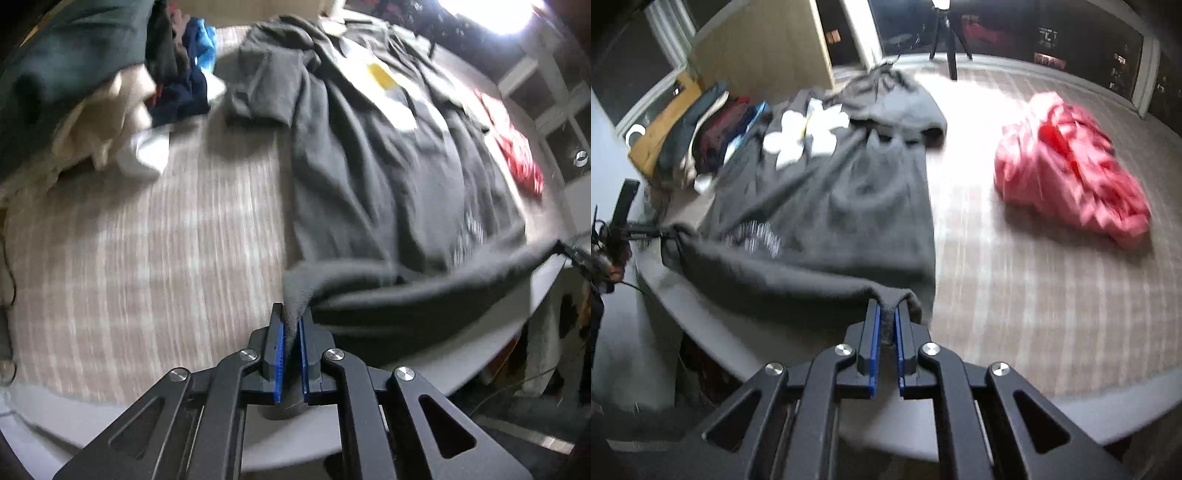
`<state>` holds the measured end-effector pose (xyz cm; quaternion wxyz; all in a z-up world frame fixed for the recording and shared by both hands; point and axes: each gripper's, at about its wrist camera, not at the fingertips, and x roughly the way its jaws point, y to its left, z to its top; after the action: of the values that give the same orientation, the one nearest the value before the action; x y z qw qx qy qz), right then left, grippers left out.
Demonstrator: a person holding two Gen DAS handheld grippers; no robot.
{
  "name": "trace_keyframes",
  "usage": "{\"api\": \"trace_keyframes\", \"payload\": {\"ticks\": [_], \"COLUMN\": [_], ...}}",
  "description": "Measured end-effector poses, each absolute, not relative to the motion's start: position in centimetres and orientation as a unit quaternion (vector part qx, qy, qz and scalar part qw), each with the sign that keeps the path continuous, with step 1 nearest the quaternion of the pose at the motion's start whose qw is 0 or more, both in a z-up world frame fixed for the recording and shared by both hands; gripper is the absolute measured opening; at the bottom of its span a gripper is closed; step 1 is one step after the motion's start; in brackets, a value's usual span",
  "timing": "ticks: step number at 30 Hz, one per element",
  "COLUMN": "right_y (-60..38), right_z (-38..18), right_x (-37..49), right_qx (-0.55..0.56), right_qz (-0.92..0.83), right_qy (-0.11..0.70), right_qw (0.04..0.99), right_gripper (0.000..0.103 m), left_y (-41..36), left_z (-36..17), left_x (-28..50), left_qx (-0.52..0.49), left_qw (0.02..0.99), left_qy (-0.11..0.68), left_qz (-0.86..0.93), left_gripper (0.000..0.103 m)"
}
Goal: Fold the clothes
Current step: 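Grasp a sweatshirt sleeve with the left gripper and stretch it out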
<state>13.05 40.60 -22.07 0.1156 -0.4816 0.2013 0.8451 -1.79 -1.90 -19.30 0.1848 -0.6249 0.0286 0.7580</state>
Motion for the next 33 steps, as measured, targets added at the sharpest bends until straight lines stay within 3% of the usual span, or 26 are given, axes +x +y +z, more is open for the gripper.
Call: {"api": "trace_keyframes", "payload": {"ticks": [2, 3, 9, 11, 17, 22, 23, 25, 33], "right_y": [42.1, 43.4, 45.4, 44.9, 44.2, 44.9, 44.8, 44.7, 46.2], "right_z": [-22.0, -22.4, -24.0, -23.8, -24.6, -25.2, -25.0, -24.7, -24.8], "right_x": [10.8, 9.6, 7.1, 8.1, 10.3, 11.3, 11.6, 12.1, 11.3], "right_qx": [-0.473, -0.477, -0.518, -0.514, -0.523, -0.531, -0.532, -0.532, -0.496], "right_qz": [0.846, 0.84, 0.825, 0.829, 0.824, 0.815, 0.815, 0.818, 0.84], "right_qy": [0.217, 0.223, 0.181, 0.185, 0.185, 0.202, 0.199, 0.189, 0.201], "right_qw": [0.115, 0.127, 0.134, 0.123, 0.11, 0.115, 0.112, 0.108, 0.083], "right_gripper": [0.007, 0.007, 0.015, 0.025, 0.026, 0.028, 0.032, 0.036, 0.037], "left_y": [-2.1, -2.2, -4.4, -4.5, -4.7, -4.0, -3.7, -3.5, -6.3], "left_z": [-19.8, -20.1, -17.6, -17.3, -19.8, -21.6, -21.8, -21.8, -15.0], "left_x": [-3.8, -4.8, -0.7, 1.6, 3.4, 1.3, 1.0, 0.8, -0.6], "left_qx": [-0.632, -0.636, -0.62, -0.616, -0.628, -0.629, -0.63, -0.636, -0.618], "left_qw": [0.153, 0.134, 0.142, 0.15, 0.159, 0.191, 0.196, 0.201, 0.185], "left_qy": [0.046, 0.056, 0.045, 0.057, 0.079, 0.019, 0.014, 0.002, -0.037], "left_qz": [0.758, 0.758, 0.771, 0.771, 0.758, 0.753, 0.751, 0.745, 0.763], "left_gripper": [0.036, 0.037, 0.036, 0.036, 0.038, 0.038, 0.031, 0.007, 0.004]}}
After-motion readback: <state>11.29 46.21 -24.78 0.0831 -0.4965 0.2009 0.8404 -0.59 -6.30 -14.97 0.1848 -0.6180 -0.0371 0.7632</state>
